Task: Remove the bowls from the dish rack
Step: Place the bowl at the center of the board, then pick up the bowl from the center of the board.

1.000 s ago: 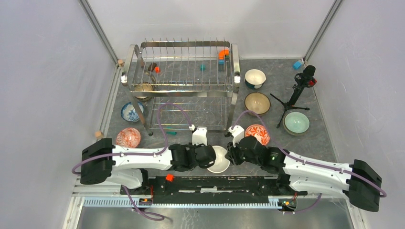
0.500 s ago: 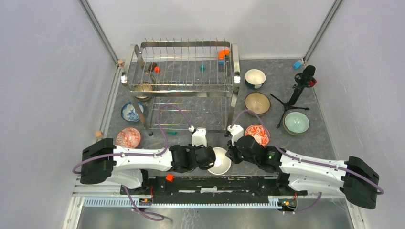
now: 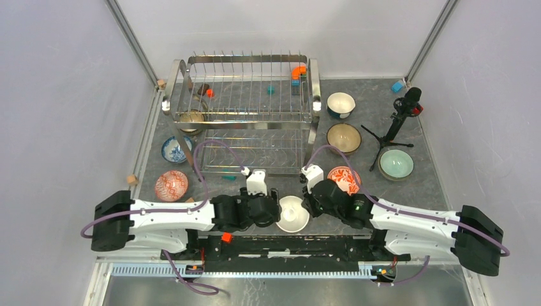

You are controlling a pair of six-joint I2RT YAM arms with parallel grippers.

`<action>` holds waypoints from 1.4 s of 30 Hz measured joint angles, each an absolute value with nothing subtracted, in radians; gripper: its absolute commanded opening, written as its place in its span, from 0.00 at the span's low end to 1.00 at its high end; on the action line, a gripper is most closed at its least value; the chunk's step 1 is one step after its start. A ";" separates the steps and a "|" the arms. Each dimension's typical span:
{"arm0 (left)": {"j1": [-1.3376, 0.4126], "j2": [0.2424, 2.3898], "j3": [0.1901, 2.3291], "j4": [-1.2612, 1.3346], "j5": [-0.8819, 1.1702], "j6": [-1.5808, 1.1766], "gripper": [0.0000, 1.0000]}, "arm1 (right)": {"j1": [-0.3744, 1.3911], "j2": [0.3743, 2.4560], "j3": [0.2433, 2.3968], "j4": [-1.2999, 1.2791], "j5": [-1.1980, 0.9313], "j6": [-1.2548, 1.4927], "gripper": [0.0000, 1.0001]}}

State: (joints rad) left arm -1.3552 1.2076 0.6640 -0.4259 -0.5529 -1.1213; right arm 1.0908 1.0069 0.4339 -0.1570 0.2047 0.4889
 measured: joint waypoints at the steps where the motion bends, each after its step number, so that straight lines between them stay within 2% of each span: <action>1: -1.355 1.185 0.659 -0.434 -0.561 -1.123 0.82 | 1.091 1.015 0.441 -0.160 0.212 0.488 0.00; 8: -1.355 1.060 0.599 -0.464 -0.605 -1.158 0.82 | 1.090 1.056 0.479 -0.171 0.250 0.482 0.02; 14: -1.355 1.041 0.565 -0.477 -0.612 -1.185 0.83 | 1.086 1.092 0.506 -0.178 0.255 0.485 0.31; 19: -1.355 1.035 0.545 -0.477 -0.612 -1.196 0.82 | 1.085 1.083 0.506 -0.190 0.256 0.487 0.43; 25: -1.355 0.999 0.528 -0.474 -0.612 -1.196 0.81 | 1.085 1.032 0.501 -0.196 0.255 0.506 0.44; 42: -1.355 0.915 0.464 -0.450 -0.627 -1.209 0.80 | 1.085 1.017 0.440 -0.172 0.209 0.554 0.34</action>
State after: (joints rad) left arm -1.3552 0.9154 0.4637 -0.4496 -0.6266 -1.2091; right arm 1.0855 1.0168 0.4400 -0.1722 0.2089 0.5545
